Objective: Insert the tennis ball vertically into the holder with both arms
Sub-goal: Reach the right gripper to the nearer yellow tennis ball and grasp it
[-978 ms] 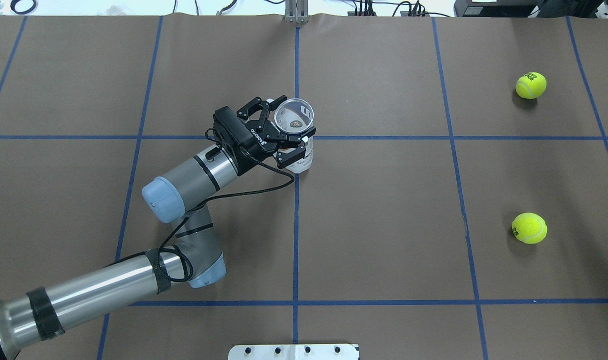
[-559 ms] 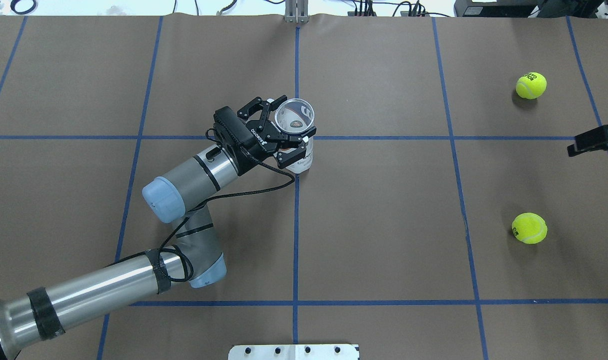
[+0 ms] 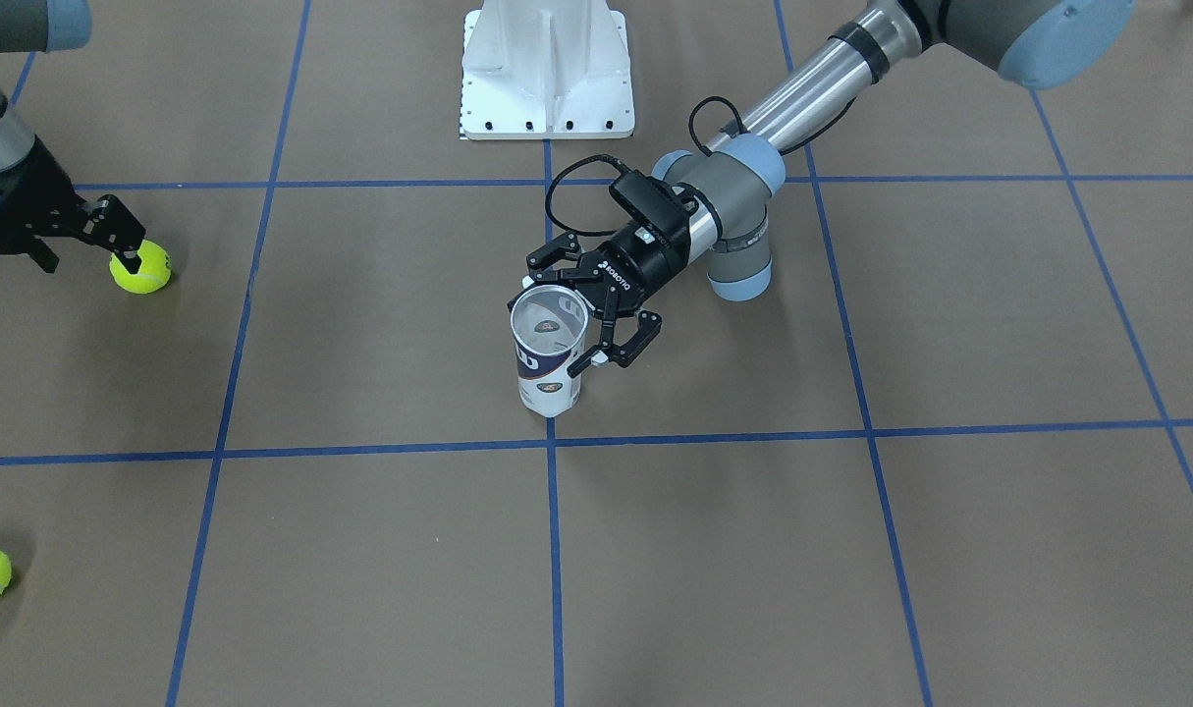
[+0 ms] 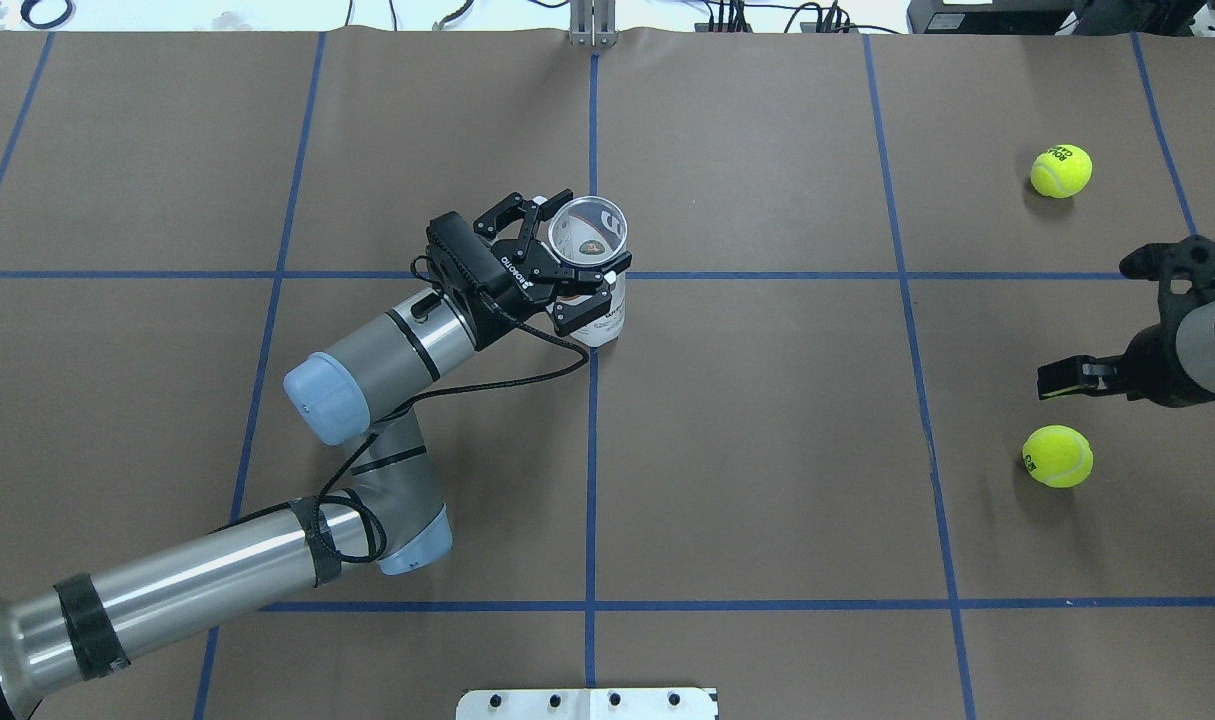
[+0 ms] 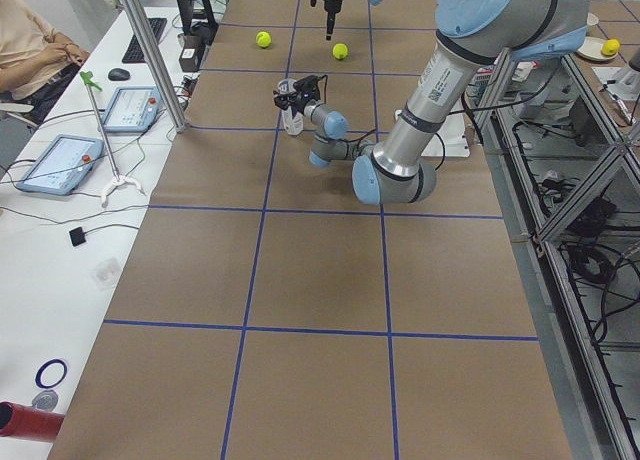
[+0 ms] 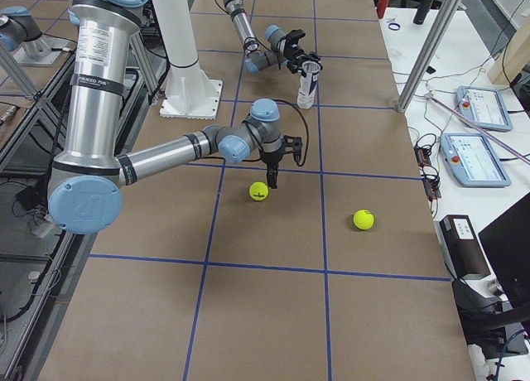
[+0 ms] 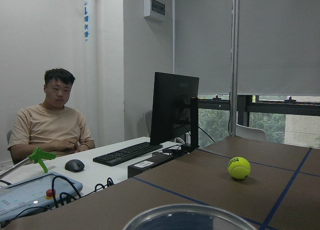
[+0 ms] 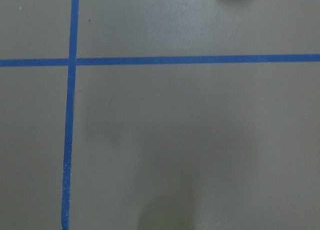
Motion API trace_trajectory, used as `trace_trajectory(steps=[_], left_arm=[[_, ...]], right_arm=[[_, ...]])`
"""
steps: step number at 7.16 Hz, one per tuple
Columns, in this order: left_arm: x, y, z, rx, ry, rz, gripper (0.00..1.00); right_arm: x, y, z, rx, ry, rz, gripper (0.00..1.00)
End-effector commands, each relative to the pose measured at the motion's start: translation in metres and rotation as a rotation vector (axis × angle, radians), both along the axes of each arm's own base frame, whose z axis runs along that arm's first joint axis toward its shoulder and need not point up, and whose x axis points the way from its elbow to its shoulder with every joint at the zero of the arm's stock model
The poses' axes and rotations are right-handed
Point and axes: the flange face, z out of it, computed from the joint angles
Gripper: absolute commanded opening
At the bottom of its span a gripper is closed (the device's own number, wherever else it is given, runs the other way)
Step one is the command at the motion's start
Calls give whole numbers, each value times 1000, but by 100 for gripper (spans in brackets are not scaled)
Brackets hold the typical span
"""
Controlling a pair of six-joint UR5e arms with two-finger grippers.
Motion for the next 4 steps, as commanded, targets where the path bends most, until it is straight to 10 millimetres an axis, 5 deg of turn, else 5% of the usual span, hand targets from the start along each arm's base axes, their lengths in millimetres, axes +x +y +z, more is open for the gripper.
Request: trace_trajectory(steps=[1, 4], left_arm=[[0, 0, 0, 0, -1, 0, 99], [0, 0, 1, 0, -2, 1, 99]], right_arm=[[-24, 33, 24, 29, 58, 1, 100], [-50, 47, 55, 69, 142, -24, 100]])
